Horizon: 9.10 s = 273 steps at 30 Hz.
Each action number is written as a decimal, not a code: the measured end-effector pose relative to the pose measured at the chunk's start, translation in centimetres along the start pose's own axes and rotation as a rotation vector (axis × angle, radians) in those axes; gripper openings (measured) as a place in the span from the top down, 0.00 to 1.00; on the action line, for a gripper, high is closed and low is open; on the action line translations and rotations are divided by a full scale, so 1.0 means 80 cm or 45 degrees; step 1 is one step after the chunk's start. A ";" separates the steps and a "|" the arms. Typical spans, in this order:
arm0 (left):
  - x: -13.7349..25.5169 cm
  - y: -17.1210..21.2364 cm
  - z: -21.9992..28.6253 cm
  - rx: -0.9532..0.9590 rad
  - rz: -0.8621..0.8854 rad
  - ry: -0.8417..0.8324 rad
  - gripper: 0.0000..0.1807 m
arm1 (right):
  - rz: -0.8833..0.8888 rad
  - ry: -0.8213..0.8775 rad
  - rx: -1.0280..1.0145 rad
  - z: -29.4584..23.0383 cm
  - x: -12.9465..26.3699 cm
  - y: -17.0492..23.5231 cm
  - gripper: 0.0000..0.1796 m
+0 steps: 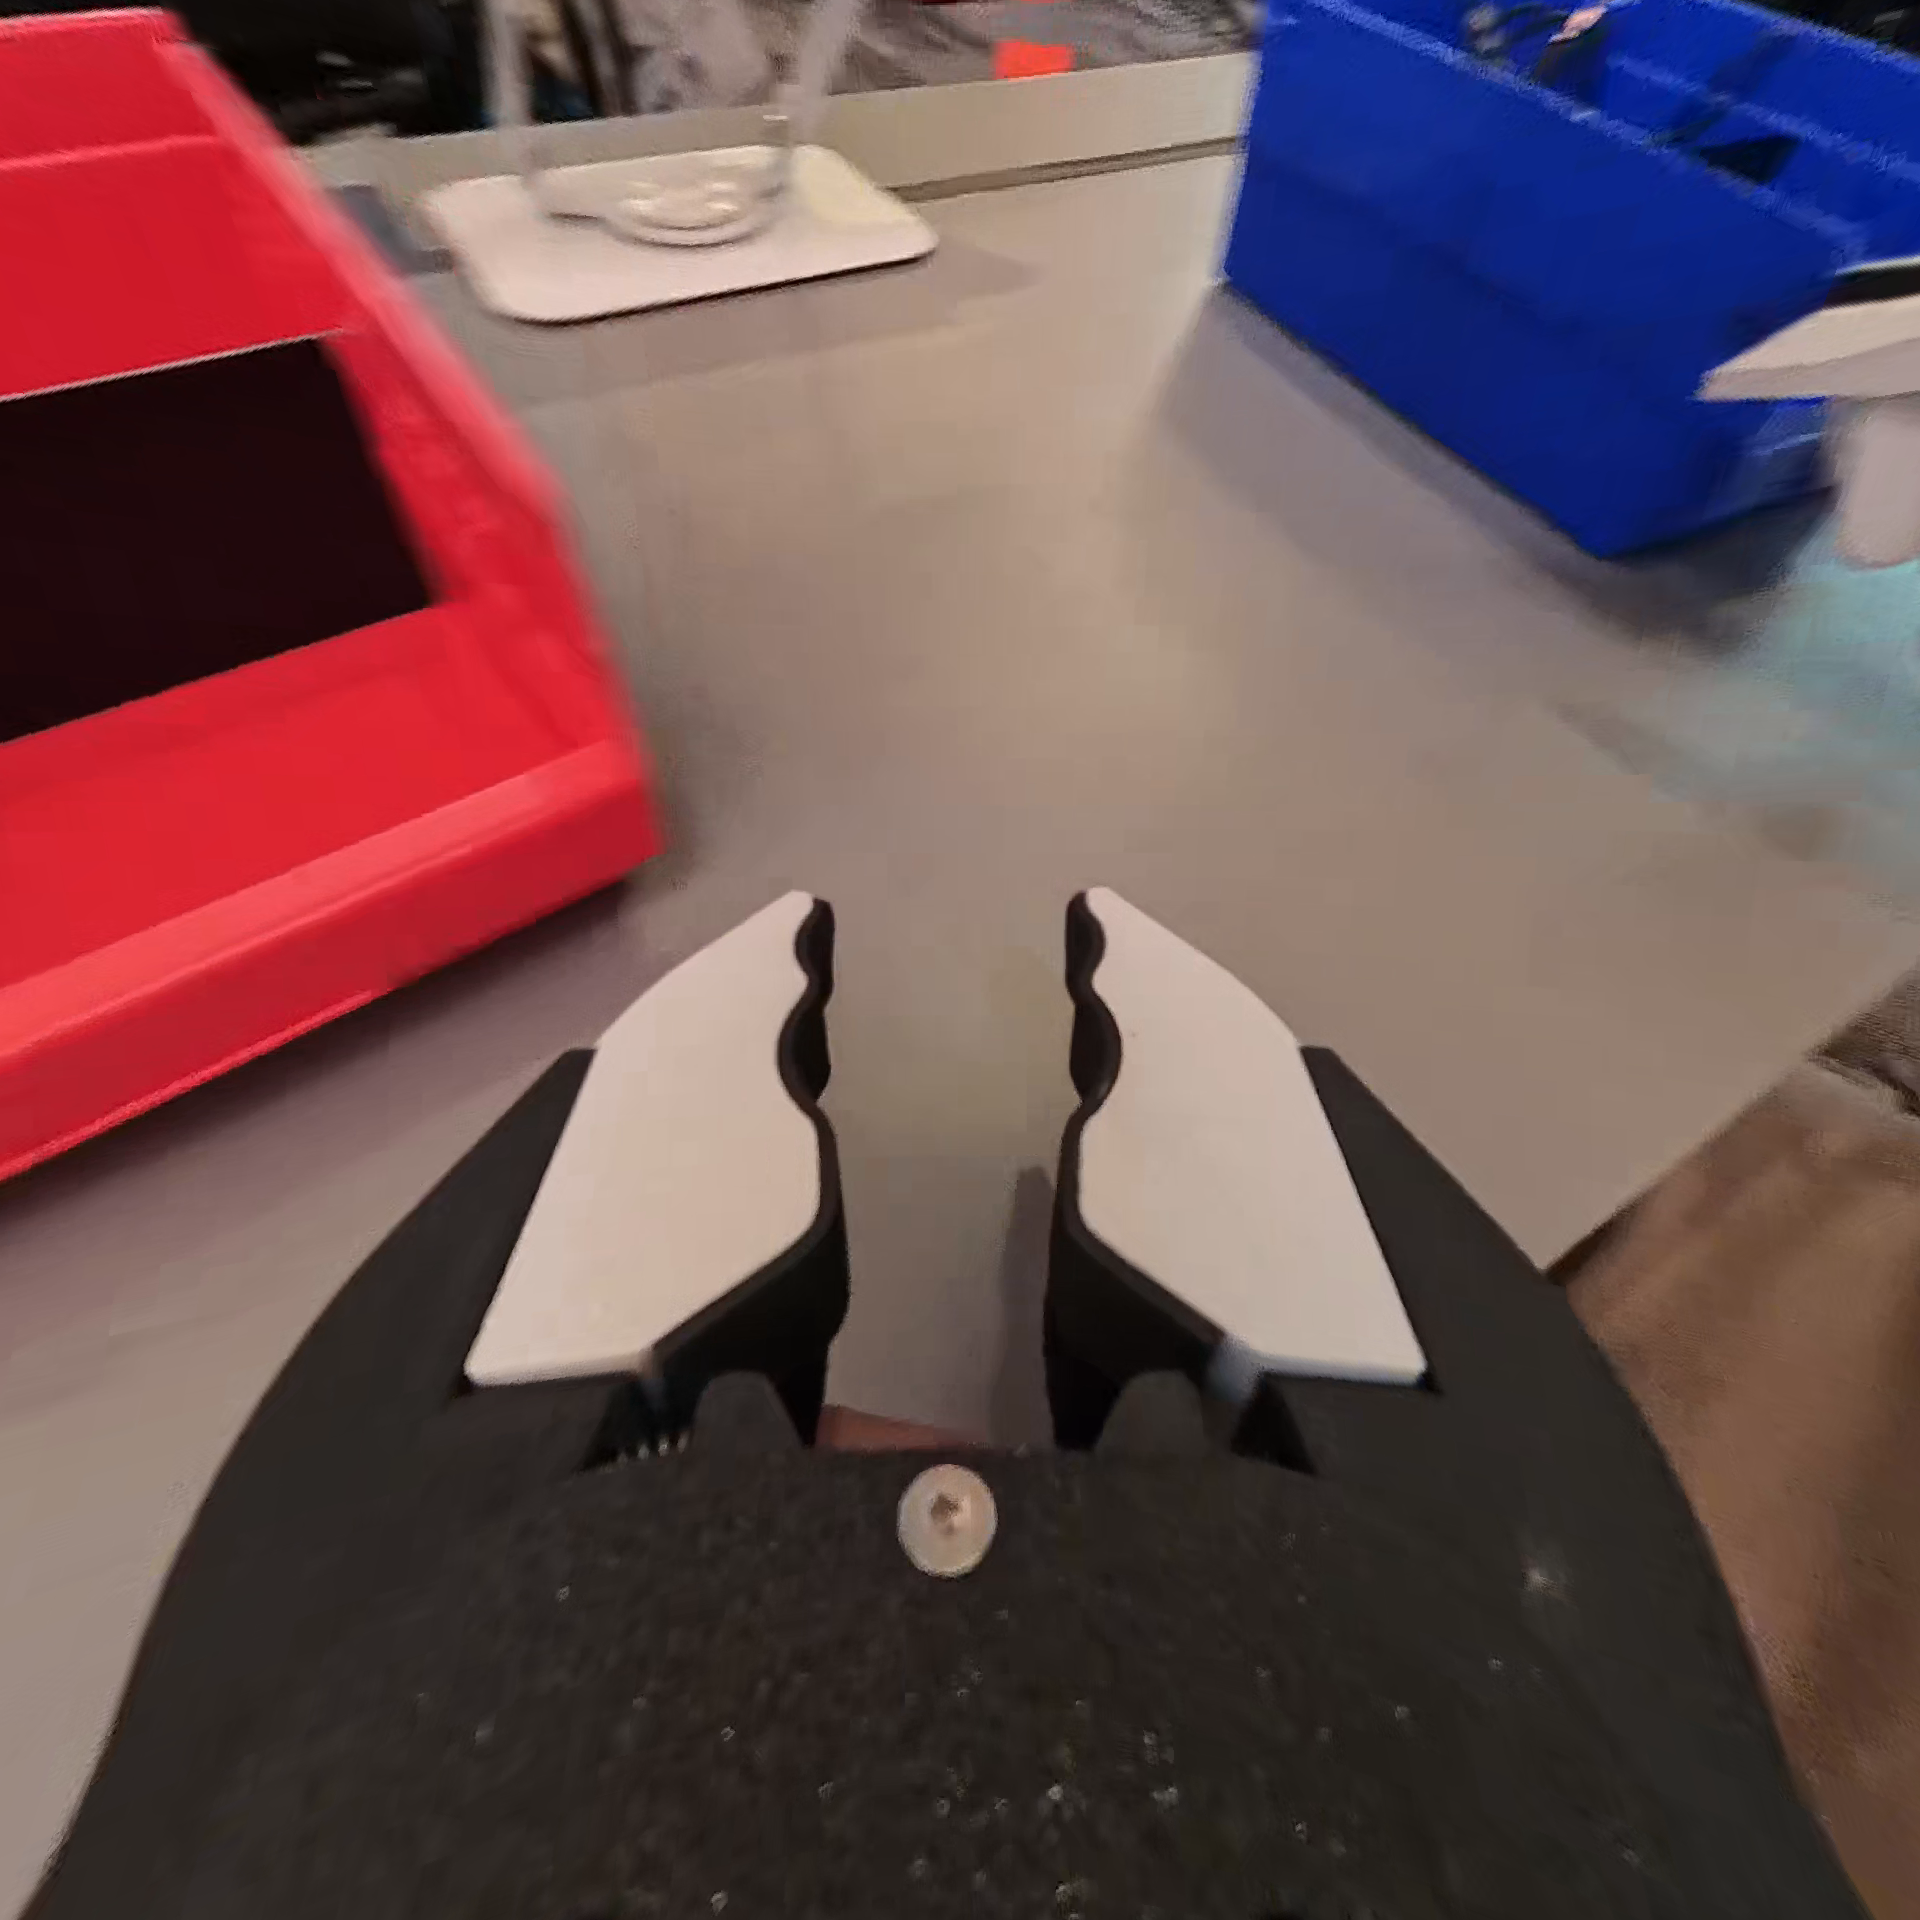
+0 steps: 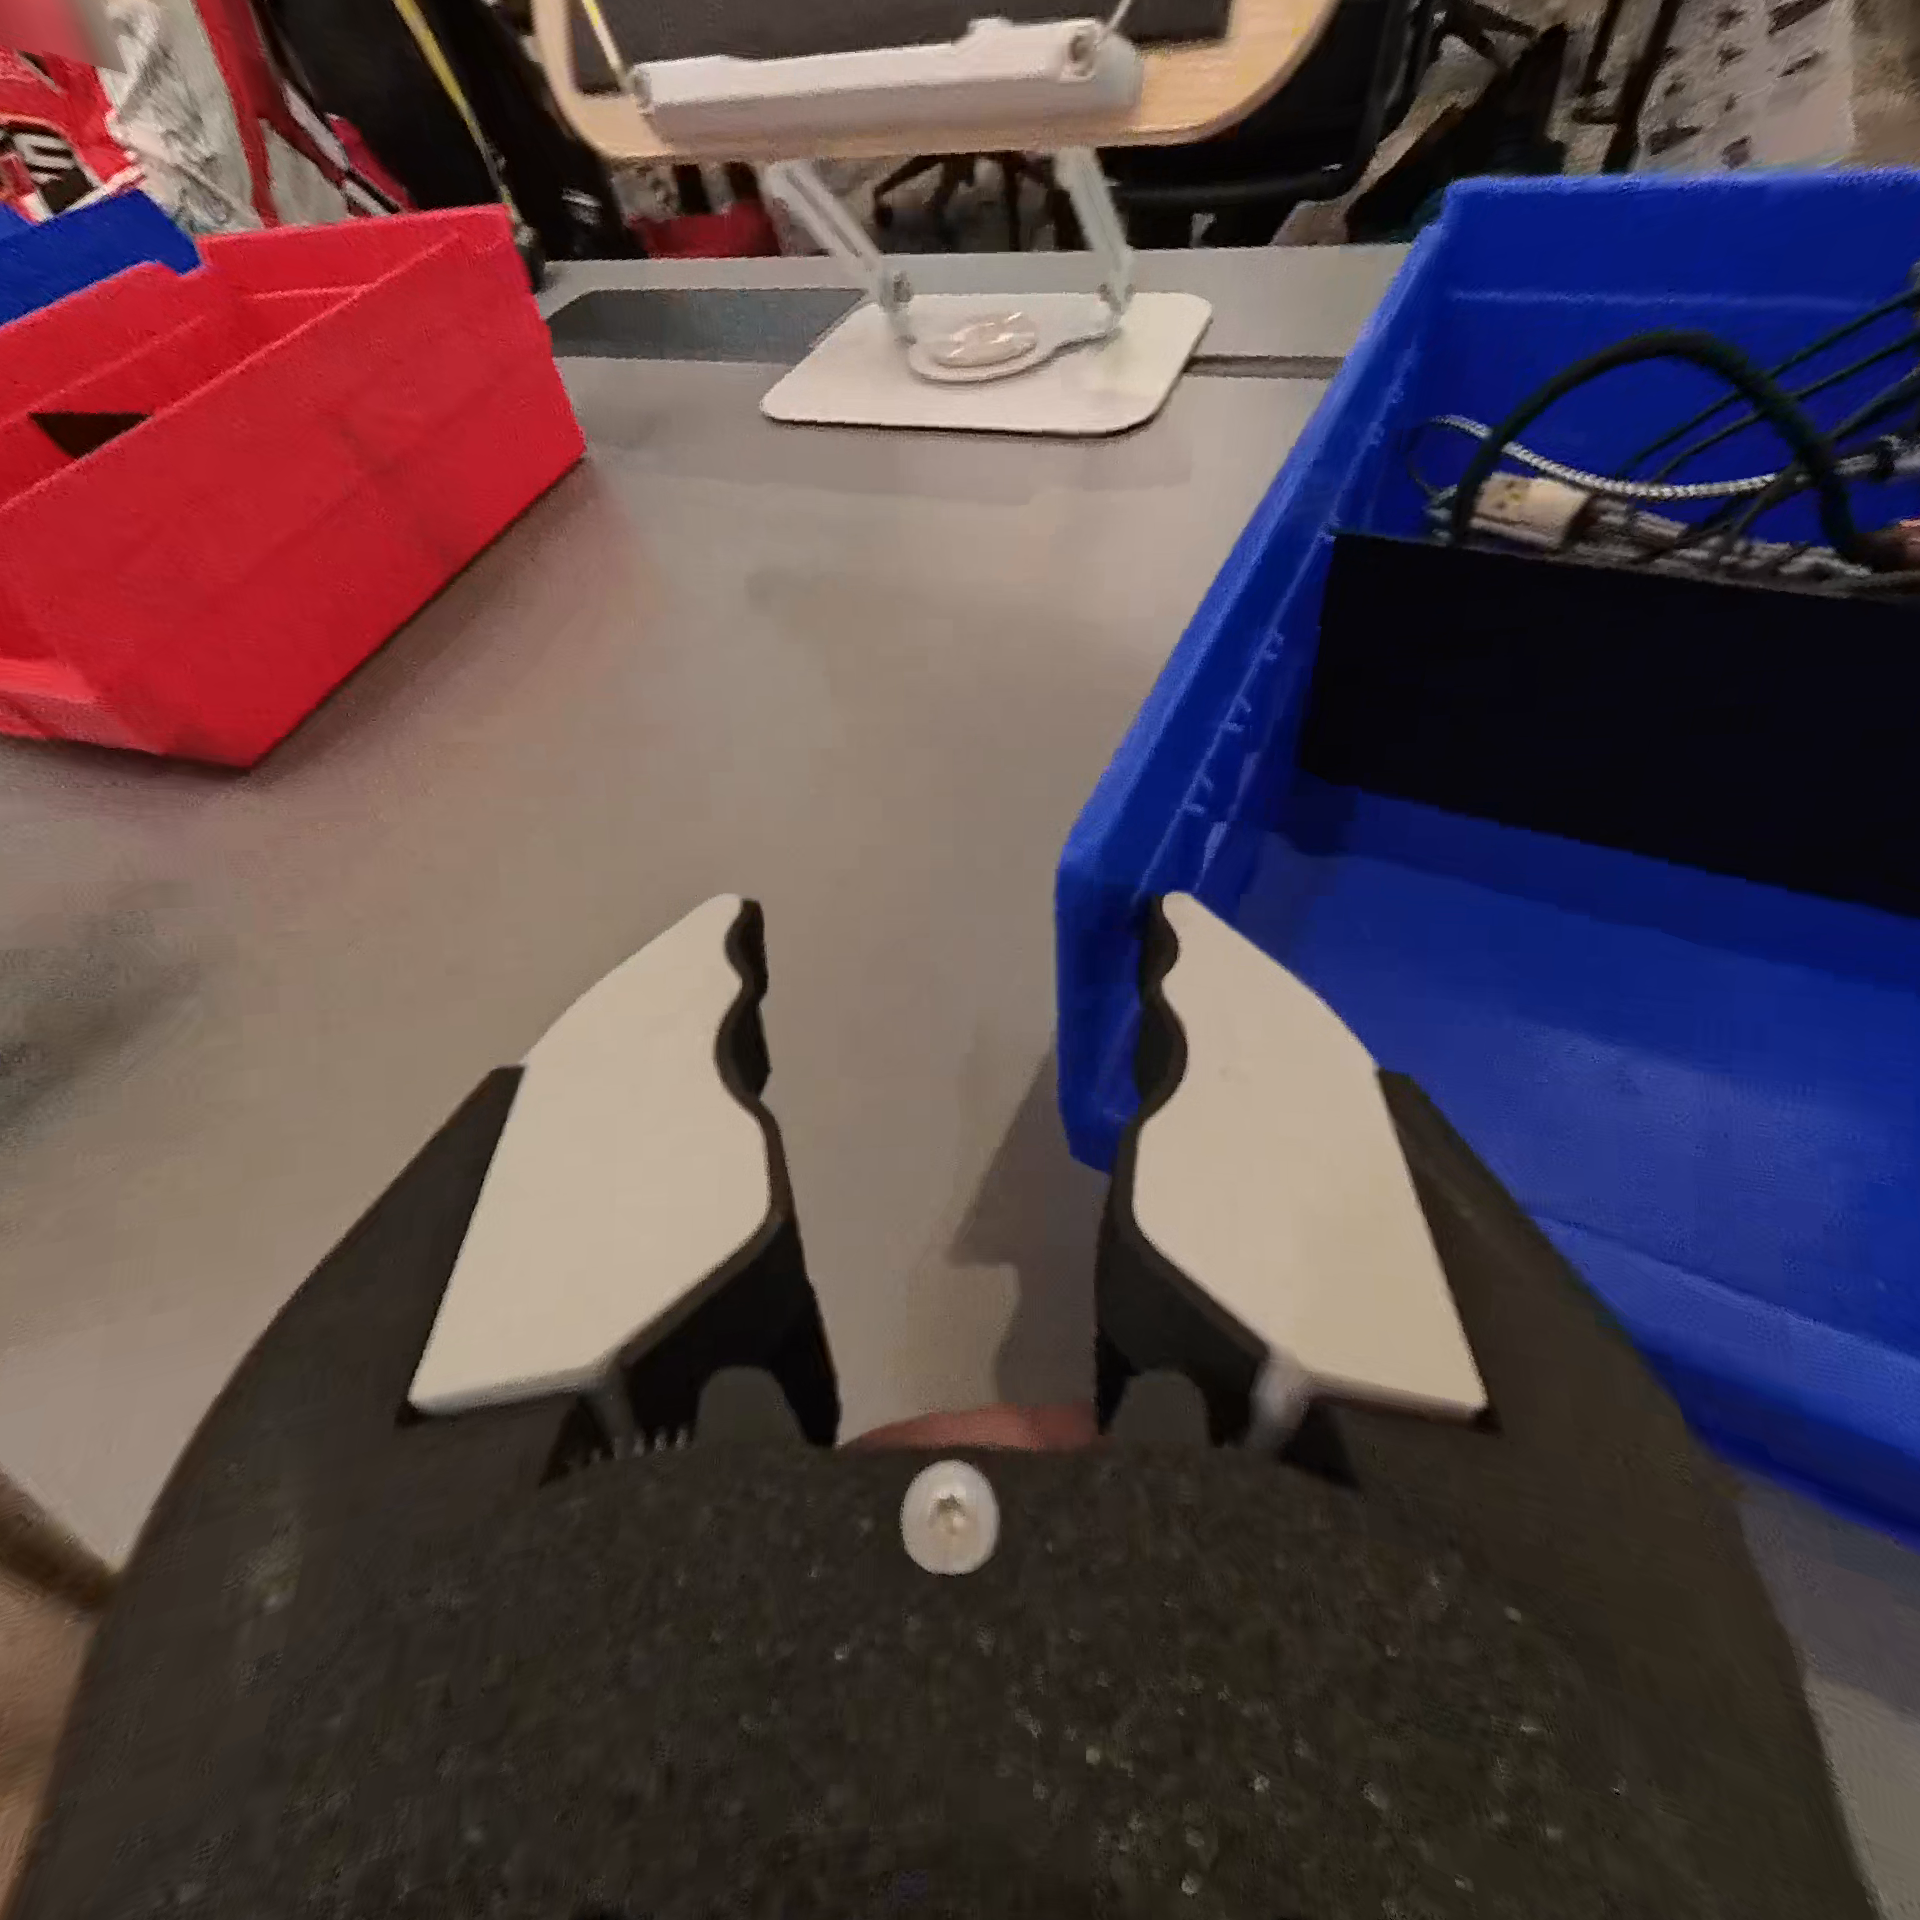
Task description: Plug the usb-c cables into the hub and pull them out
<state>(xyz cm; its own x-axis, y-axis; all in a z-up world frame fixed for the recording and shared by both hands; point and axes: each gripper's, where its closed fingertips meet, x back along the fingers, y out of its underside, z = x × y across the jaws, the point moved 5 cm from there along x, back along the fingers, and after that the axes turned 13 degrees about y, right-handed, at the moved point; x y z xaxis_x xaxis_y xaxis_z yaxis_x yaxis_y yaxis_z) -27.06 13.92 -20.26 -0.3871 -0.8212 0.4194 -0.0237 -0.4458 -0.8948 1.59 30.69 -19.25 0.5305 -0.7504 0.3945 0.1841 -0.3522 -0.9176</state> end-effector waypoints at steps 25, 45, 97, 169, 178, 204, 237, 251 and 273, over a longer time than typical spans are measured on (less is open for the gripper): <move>-0.282 -0.112 0.156 0.050 -0.168 0.068 0.96 | -0.004 0.790 -0.047 0.141 0.069 0.012 0.98; -0.069 -0.035 0.011 0.052 -0.143 -0.203 0.91 | -0.023 0.362 -0.002 -0.087 -0.018 0.009 0.99; 0.301 -0.035 -0.052 0.032 0.276 -0.879 0.97 | 0.306 -0.165 0.277 -0.413 0.059 -0.093 0.97; -0.027 -0.044 -0.158 0.056 0.008 -0.067 0.97 | 0.005 0.214 0.090 -0.262 -0.018 0.018 0.73; 0.049 -0.057 -0.169 -0.125 0.104 -0.188 0.99 | 0.022 0.407 -0.006 -0.292 -0.046 -0.033 0.91; 0.189 0.008 -0.304 0.402 0.307 -0.509 0.88 | 0.009 -0.279 0.366 -0.402 -0.058 -0.031 0.84; 0.092 0.017 -0.123 0.158 0.047 -0.323 0.85 | 0.019 0.447 -0.181 0.104 0.041 0.012 0.91; 0.095 0.018 -0.130 0.268 0.095 -0.269 0.85 | 0.014 0.549 -0.122 0.128 0.043 0.015 0.91; -0.011 -0.202 -0.295 0.393 -0.439 0.261 0.72 | 0.080 0.334 -0.128 0.088 0.037 0.009 0.91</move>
<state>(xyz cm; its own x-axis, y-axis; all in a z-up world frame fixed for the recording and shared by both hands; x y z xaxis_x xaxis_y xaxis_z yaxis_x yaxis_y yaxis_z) -48.08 30.25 -9.79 -0.5782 -0.5345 0.6164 0.0795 -0.7888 -0.6095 9.16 32.15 -19.09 0.3039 -0.8869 0.3479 0.0678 -0.3441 -0.9365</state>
